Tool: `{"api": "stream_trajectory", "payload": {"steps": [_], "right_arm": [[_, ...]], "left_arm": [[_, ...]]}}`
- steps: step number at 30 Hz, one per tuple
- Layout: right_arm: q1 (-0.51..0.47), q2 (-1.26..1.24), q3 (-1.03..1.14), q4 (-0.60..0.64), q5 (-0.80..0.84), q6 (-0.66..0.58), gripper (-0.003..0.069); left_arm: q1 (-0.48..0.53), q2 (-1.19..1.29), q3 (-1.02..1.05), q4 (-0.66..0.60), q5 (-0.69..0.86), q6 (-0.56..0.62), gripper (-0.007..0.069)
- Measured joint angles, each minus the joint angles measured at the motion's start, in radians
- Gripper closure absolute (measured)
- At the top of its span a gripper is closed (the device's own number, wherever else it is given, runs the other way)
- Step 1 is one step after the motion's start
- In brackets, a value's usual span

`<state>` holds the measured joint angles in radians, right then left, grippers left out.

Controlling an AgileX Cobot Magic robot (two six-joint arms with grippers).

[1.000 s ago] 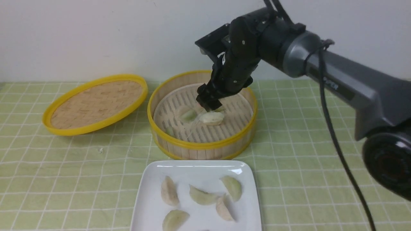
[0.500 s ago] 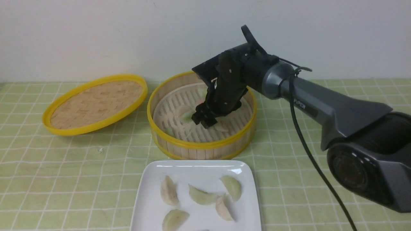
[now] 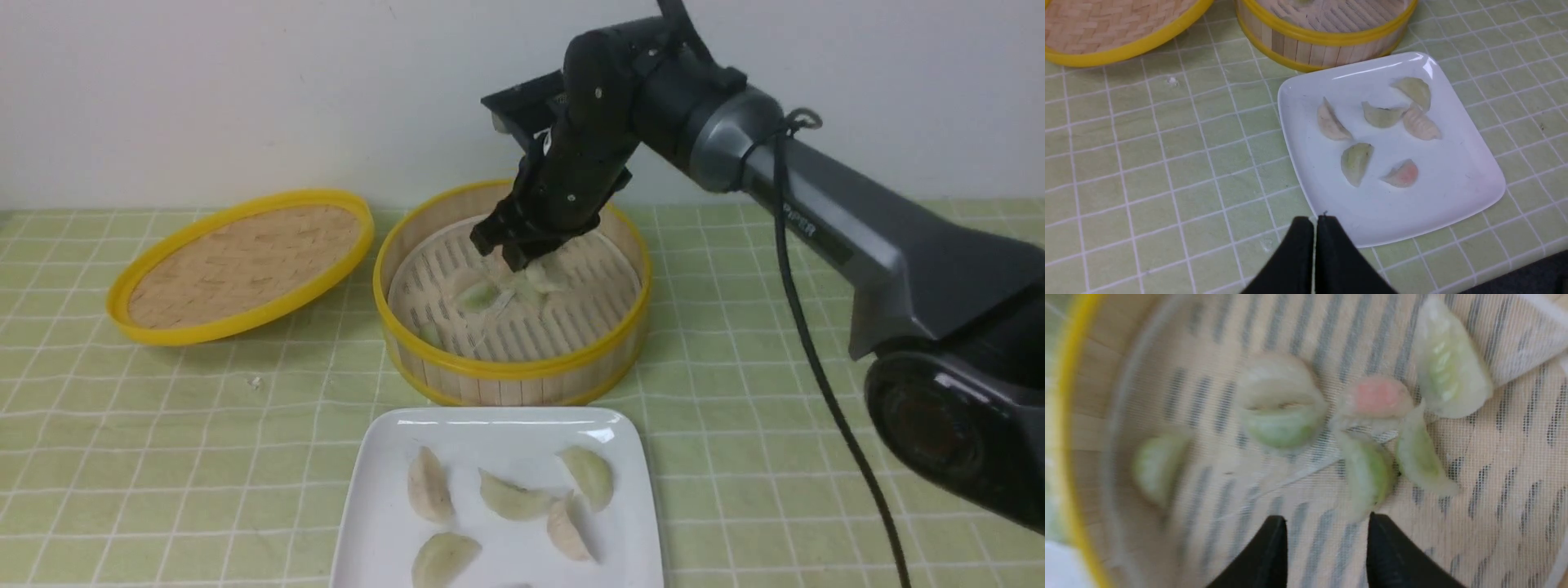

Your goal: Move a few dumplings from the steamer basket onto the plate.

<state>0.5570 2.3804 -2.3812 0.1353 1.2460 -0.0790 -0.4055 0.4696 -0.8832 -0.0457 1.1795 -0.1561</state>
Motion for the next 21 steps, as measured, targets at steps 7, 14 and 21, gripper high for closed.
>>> {"api": "stream_trajectory", "payload": {"steps": [7,14,21], "right_arm": [[0.026,-0.349,0.451,0.060,-0.002,-0.051,0.0424],[0.082,-0.539,0.914,0.145,-0.043,-0.066,0.0424],[0.131,-0.527,1.111,0.236,-0.168,-0.046,0.0424]], "left_arm": [[0.000,0.000,0.000,0.016,-0.003,0.000,0.0631],[0.000,0.000,0.001,0.059,-0.092,0.000,0.0631],[0.000,0.000,0.001,0.065,-0.117,0.000,0.0631]]}}
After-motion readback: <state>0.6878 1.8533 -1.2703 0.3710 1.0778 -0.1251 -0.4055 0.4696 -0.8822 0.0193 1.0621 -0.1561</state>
